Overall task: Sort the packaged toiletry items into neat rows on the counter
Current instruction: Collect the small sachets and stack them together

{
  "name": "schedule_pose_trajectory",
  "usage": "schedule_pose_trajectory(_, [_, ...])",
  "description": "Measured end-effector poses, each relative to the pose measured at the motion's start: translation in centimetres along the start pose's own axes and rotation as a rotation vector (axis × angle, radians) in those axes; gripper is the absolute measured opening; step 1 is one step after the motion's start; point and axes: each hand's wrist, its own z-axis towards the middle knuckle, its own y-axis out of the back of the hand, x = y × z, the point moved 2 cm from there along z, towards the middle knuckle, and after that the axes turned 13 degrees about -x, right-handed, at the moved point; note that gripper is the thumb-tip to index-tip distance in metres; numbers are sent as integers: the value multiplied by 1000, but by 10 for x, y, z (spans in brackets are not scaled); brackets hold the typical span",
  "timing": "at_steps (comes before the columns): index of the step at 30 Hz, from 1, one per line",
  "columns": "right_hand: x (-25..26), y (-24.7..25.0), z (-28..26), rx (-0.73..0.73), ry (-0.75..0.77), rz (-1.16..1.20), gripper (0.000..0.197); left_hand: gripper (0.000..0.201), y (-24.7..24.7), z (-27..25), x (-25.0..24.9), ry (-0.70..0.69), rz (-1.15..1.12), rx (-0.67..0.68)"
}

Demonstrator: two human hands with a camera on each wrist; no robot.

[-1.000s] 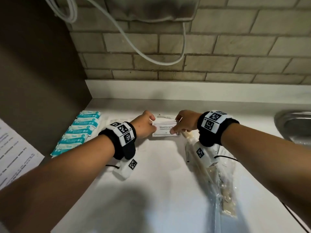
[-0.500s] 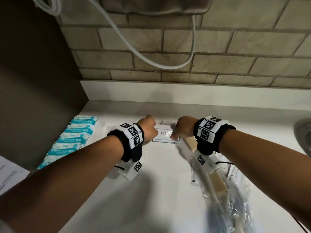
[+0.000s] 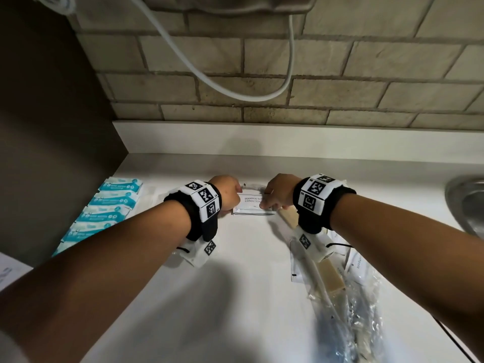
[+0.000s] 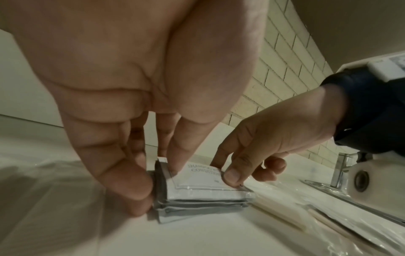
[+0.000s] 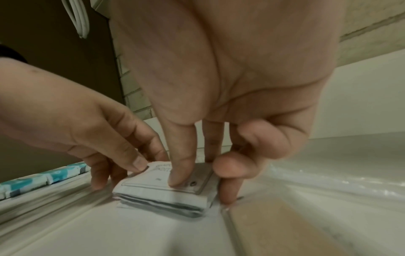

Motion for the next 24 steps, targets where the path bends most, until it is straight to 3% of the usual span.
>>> schedule_pose_trajectory(5, [-1,-4,4,-19,-7,-10,29,31,2,-5,0,19,-80,43])
schedule_pose_trajectory(8, [2,-4,4,4,-1,-67,26,58,-2,-4,0,0,-28,22])
schedule_pose_trajectory(10, [3,-2,2,11,-3,-74,25,62,-4,-3,-1,-1,-6,5])
schedule_pose_trajectory(15, [4,10,-19,-20,24,-36,44,58,-3,-2,-2,-40,97,0])
schedule_pose_trajectory(17, [0,19,-33,-69,38,-46,52,57,4,-3,-6,-83,152,-45])
schedule_pose_trajectory(20, [-14,32,-62,-142,36,-56,45,51,12,-6,-27,-199,170,-121])
schedule_pose_trajectory(24, [-39,28,-101,-94,-41,-117,31,35,0,-10,-76,-407,80,-21])
